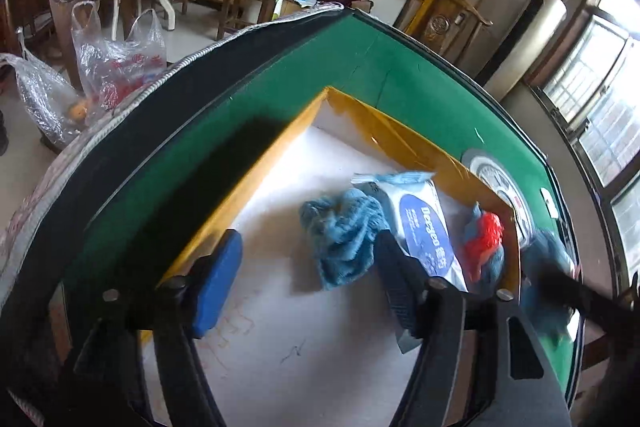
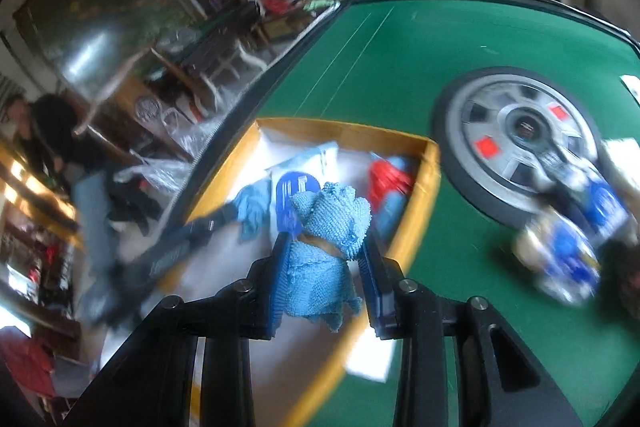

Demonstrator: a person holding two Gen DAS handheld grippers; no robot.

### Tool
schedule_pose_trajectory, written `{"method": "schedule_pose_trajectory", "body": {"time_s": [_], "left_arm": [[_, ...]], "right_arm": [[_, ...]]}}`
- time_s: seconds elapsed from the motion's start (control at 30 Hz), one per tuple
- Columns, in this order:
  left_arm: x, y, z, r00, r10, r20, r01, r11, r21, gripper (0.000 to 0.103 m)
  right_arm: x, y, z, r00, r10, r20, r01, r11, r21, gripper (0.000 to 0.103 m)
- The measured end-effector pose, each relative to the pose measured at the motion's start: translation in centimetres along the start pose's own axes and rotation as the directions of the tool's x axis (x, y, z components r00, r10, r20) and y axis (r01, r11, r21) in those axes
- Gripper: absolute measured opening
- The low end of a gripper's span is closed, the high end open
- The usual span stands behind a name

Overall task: Organize soft objects
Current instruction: 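Carry the blue towel into the box and open the left tool, then move the left tool back over the pile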

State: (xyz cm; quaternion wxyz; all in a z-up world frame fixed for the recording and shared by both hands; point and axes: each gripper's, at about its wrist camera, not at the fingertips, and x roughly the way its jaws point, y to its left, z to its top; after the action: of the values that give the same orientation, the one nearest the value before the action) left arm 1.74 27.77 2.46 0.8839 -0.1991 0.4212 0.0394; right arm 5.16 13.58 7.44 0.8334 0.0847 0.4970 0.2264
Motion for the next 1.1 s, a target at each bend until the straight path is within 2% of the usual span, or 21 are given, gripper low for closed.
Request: {"method": "schedule_pose_trajectory", "body": {"time_s": [0.07, 0.17, 0.23, 0.33, 0.43, 0.6, 0.7, 0.8, 0.9, 1.0, 1.07, 1.1], "left_arm": [[-0.6, -0.2, -0.3, 1.0, -0.021, 0.015, 0.021, 1.0, 0.003, 0.073], [-2.0, 0.9, 0.0, 0.986, -0.159, 0.056, 0.163, 0.984, -0.072, 0.073], [-3.3, 1.6, 0.0, 0.973, -0.216, 0.077, 0.223, 0.969, -0.103, 0.073], [-5.8, 1.9, -0.3, 0.966, -0.226, 0.124, 0.239, 0.966, -0.098, 0.073], [-7.7, 2.7, -0.9, 0.952, -0.262, 0.155, 0.283, 0.951, -0.127, 0.074], [-9.0, 3.0, -1.7, 0.952, -0.248, 0.178, 0.275, 0.95, -0.148, 0.074], [-9.7, 2.9, -2.3, 0.954, -0.241, 0.178, 0.268, 0.953, -0.145, 0.074], [-10.3, 2.8, -2.8, 0.957, -0.216, 0.193, 0.242, 0.962, -0.127, 0.074], [-10.2, 3.1, -3.1, 0.958, -0.209, 0.195, 0.239, 0.96, -0.146, 0.074], [-10.6, 3.9, -3.4, 0.959, -0.193, 0.206, 0.23, 0.957, -0.176, 0.074], [-11.1, 4.3, -3.4, 0.958, -0.18, 0.223, 0.222, 0.959, -0.178, 0.074], [-11.3, 4.5, -3.3, 0.958, -0.17, 0.232, 0.214, 0.961, -0.177, 0.074]], "right_arm": [[1.9, 0.9, 1.0, 0.999, -0.026, -0.025, 0.026, 1.0, -0.017, 0.03], [4.9, 2.0, 2.4, 0.994, -0.091, -0.061, 0.088, 0.995, -0.044, 0.03], [6.1, 2.1, 2.7, 0.99, -0.114, -0.078, 0.11, 0.992, -0.054, 0.03], [7.5, 2.1, 3.1, 0.985, -0.142, -0.1, 0.137, 0.989, -0.061, 0.03], [7.8, 1.2, 3.5, 0.981, -0.165, -0.101, 0.162, 0.986, -0.037, 0.03], [7.7, -0.1, 3.5, 0.978, -0.178, -0.105, 0.175, 0.984, -0.038, 0.032], [6.6, -0.2, 3.6, 0.99, -0.107, -0.087, 0.106, 0.994, -0.016, 0.043], [3.9, -0.4, 3.9, 0.999, -0.034, -0.015, 0.035, 0.999, 0.006, 0.054], [0.8, -0.7, 3.2, 0.999, -0.013, 0.031, 0.013, 1.0, 0.009, 0.065], [0.4, -0.3, 1.3, 0.994, 0.087, -0.067, -0.086, 0.996, 0.019, 0.065], [1.1, 0.6, -0.1, 0.975, 0.158, -0.156, -0.157, 0.987, 0.023, 0.065], [1.8, 1.2, -1.2, 0.959, 0.181, -0.218, -0.181, 0.983, 0.019, 0.065]]}}
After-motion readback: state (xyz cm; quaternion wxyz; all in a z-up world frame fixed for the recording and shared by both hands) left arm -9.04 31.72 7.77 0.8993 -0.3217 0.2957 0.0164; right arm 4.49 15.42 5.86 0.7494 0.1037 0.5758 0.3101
